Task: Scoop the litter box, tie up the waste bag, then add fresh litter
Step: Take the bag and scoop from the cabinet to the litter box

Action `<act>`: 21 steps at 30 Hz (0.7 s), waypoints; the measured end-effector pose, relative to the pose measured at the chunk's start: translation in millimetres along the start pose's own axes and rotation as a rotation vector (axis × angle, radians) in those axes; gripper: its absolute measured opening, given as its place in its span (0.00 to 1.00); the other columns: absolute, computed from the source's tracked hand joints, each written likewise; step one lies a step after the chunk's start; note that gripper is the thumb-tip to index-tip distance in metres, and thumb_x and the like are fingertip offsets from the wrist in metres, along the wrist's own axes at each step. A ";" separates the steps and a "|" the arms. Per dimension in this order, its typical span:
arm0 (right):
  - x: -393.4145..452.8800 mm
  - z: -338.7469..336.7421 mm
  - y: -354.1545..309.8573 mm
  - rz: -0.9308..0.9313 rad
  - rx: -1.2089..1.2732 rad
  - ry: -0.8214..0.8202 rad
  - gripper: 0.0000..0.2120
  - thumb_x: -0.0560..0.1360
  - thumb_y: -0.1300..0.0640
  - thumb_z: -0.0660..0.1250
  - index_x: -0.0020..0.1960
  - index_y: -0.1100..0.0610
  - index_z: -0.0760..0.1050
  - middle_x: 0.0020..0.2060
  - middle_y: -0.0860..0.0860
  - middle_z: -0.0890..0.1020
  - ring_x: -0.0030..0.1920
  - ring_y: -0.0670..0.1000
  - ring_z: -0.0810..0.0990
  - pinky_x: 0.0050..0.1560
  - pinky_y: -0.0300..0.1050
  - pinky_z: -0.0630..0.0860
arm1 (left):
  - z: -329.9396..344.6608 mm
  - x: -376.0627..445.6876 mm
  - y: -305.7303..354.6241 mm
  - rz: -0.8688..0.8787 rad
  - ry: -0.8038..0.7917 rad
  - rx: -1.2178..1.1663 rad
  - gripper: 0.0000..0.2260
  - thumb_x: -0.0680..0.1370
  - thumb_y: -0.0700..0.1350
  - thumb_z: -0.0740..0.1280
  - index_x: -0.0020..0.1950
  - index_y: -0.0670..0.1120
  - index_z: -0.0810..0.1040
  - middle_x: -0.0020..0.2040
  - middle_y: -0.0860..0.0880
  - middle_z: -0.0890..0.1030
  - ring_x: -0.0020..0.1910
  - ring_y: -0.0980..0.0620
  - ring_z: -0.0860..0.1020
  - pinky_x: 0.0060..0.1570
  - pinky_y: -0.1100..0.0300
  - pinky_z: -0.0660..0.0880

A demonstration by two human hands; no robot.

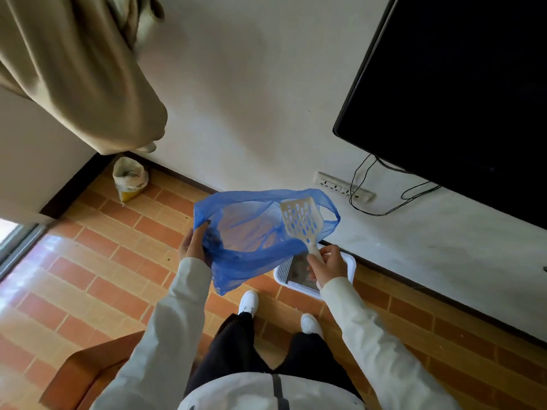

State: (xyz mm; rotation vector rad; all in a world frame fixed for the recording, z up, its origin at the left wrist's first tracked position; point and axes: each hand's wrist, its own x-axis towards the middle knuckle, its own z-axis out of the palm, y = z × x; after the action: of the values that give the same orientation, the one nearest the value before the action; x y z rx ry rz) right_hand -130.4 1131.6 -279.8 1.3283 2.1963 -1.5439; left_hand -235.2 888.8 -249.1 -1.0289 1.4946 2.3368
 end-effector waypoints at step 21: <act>155.3 34.4 82.4 -0.184 -0.329 -0.288 0.10 0.69 0.55 0.69 0.43 0.50 0.67 0.37 0.56 0.82 0.34 0.56 0.79 0.43 0.56 0.80 | -31.5 47.9 -179.5 0.128 0.268 -0.263 0.04 0.70 0.44 0.70 0.38 0.50 0.84 0.32 0.54 0.82 0.32 0.56 0.80 0.34 0.65 0.75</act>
State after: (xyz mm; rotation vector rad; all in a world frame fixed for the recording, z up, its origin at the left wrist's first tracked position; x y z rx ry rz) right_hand -175.7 1199.0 -439.5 0.7766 2.3038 -1.2585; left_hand -168.2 937.7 -418.3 -1.3980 1.3992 2.6248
